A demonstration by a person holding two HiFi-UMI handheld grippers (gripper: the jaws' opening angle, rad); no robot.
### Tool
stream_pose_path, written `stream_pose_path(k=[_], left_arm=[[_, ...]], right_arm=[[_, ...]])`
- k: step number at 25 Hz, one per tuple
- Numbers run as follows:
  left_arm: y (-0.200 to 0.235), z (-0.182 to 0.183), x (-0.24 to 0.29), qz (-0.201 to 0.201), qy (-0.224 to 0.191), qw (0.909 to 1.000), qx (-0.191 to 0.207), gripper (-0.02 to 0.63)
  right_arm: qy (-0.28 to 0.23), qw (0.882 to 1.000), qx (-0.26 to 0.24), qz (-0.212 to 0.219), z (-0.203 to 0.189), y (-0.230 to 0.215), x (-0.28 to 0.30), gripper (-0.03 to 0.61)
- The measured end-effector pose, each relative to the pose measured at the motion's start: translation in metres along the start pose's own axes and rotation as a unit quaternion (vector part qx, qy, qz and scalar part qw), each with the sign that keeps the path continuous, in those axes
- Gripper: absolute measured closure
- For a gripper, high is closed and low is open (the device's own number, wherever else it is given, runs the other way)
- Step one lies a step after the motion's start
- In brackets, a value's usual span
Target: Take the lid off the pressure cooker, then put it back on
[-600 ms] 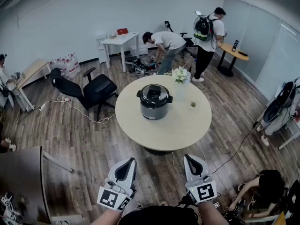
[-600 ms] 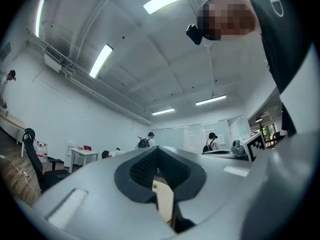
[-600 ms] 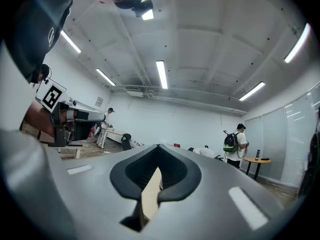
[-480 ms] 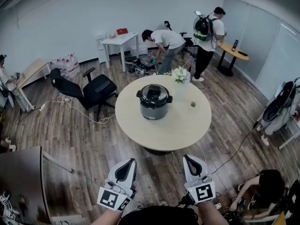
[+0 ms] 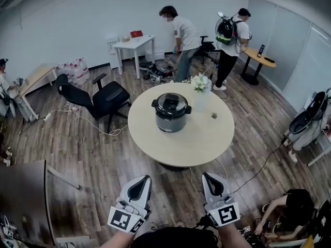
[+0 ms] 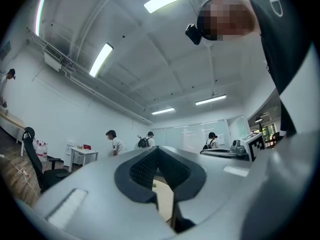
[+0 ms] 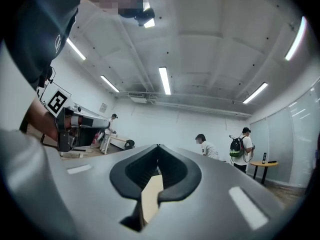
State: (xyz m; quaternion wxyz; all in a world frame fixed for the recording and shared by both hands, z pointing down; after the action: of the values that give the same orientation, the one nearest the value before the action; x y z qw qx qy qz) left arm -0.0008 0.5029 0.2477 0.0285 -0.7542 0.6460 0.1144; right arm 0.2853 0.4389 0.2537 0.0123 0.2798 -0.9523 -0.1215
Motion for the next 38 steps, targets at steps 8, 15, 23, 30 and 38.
stream_pose_path(k=[8, 15, 23, 30, 38], left_arm=[[0.002, -0.004, 0.001, 0.005, 0.005, 1.0, 0.004, 0.614], [-0.012, -0.015, 0.015, -0.029, 0.015, 0.9992, 0.022, 0.583], [-0.036, -0.038, 0.051, -0.048, 0.047, 0.9956, 0.066, 0.064], [-0.026, -0.066, 0.087, -0.017, 0.065, 0.9947, 0.077, 0.064], [0.039, -0.118, 0.176, -0.008, 0.087, 0.9939, 0.068, 0.064]], right_arm=[[-0.015, 1.0, -0.005, -0.006, -0.009, -0.008, 0.002, -0.014], [-0.007, 1.0, 0.015, 0.005, -0.011, -0.029, 0.003, -0.017], [-0.022, 0.999, 0.029, 0.026, -0.026, -0.067, 0.005, -0.015], [-0.025, 0.998, 0.019, 0.048, -0.046, -0.106, 0.028, -0.014], [-0.018, 0.998, 0.018, 0.058, -0.069, -0.17, 0.117, -0.012]])
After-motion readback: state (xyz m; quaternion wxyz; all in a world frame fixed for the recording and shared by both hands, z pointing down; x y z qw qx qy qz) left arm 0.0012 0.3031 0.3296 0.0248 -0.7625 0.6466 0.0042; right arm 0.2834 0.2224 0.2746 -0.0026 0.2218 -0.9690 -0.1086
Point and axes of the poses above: the fingertips, and each gripper's own axes: x forward along the fingers, y to its left, z out of its top, the point moved 10 cm from there along -x, backward along the fingers, and after that the axes turned 14 degrees about z, right-handed, at the moved point
